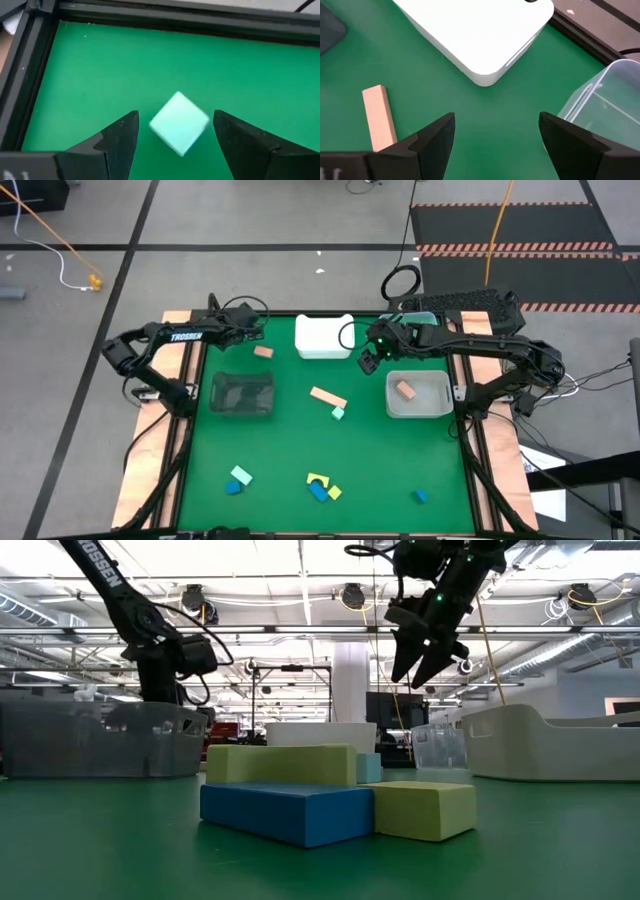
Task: Sort & place blocks by color
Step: Put the top light blue block into the black bin
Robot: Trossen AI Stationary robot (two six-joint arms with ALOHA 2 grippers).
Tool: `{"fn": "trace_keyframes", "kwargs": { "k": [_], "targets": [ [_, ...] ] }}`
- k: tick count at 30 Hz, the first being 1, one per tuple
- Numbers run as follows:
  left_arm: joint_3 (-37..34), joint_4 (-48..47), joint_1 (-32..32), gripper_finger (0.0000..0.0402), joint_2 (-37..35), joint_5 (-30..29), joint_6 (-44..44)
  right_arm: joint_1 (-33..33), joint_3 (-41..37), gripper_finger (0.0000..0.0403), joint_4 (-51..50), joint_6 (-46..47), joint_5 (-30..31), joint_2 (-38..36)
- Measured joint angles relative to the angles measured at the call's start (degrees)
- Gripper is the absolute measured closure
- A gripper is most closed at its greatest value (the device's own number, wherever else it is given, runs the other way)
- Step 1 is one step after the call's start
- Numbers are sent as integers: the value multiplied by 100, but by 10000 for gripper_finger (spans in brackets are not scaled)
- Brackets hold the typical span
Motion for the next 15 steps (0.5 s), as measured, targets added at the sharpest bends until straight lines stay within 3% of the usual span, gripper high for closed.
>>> {"fn": "trace_keyframes", "kwargs": {
  "k": [10,15],
  "targets": [
    [26,-43,25,147,403,278,56,1,0,126,2,-96,4,0],
    [24,-14,20,201,403,313,210,1,0,126,4,-94,9,0]
  ]
}}
